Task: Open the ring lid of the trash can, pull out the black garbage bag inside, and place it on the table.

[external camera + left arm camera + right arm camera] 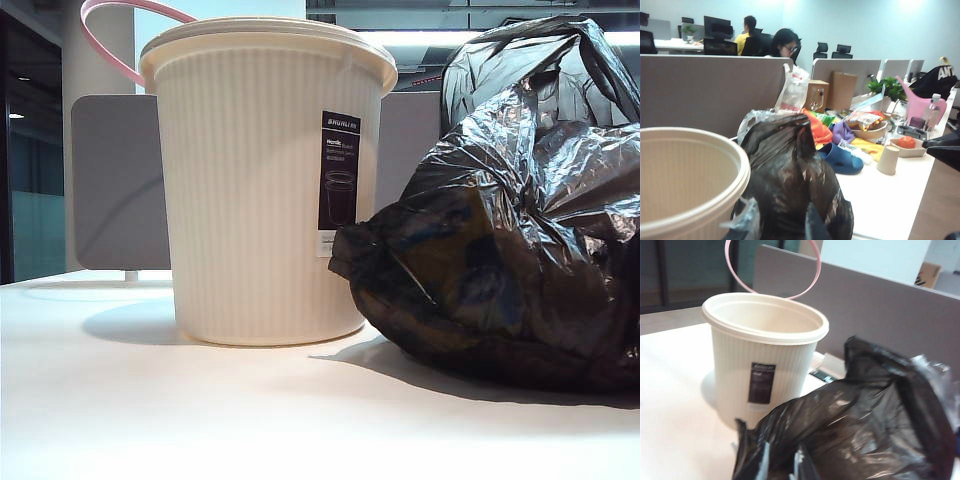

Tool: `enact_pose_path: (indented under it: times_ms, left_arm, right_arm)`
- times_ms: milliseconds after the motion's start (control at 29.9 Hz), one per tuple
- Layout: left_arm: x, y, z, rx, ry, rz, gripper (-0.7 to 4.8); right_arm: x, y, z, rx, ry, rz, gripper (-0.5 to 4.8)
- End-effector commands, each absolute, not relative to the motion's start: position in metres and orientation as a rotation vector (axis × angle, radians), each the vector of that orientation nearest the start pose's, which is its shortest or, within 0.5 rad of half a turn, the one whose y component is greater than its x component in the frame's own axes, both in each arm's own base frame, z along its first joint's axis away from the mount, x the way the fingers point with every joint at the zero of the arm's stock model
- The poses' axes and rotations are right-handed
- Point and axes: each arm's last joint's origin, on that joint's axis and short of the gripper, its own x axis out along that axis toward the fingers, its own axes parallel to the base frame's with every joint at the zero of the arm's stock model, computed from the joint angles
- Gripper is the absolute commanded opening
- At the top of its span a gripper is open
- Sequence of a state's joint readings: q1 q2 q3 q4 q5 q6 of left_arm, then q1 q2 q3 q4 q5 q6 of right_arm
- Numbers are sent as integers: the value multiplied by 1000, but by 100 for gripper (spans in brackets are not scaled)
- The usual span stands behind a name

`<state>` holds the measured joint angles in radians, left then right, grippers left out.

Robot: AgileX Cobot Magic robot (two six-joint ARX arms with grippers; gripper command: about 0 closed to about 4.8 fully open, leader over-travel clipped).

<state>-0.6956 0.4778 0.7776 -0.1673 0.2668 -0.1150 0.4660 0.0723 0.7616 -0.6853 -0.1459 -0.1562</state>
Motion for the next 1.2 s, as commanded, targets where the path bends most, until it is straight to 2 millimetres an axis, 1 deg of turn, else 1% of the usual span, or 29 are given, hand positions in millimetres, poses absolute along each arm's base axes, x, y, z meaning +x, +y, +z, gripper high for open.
enact_pose_path:
  times_ms: [33, 167, 267, 301, 534, 768, 935, 1035, 1136, 1202]
  left_arm:
    - [61, -60, 362, -116, -40, -937, 120]
    - [49, -49, 356, -90, -12, -908, 120]
    - [41, -41, 351, -84, 6, -891, 120]
    - [38, -39, 350, -83, 10, -891, 120]
    - [24, -27, 340, -72, 50, -890, 120]
    - [15, -20, 315, -95, 42, -890, 120]
    - [13, -18, 295, -130, 14, -893, 120]
    - [18, -23, 288, -130, 28, -909, 120]
    - [24, -28, 280, -131, 24, -911, 120]
    - [27, -31, 276, -133, 17, -910, 120]
  right_arm:
    - [6, 9, 318, -122, -24, 646, 81]
    - [13, 13, 308, -104, 19, 673, 79]
    - [17, 15, 303, -101, 30, 673, 46]
    - [18, 16, 302, -100, 29, 673, 43]
    - [25, 19, 297, -54, 20, 669, 43]
    - [26, 20, 295, -47, 26, 669, 39]
    - [33, 23, 285, -12, 67, 671, 40]
    - [38, 26, 278, 22, 87, 681, 40]
    - [40, 28, 277, 67, 80, 704, 40]
    - [42, 28, 276, 82, 72, 682, 40]
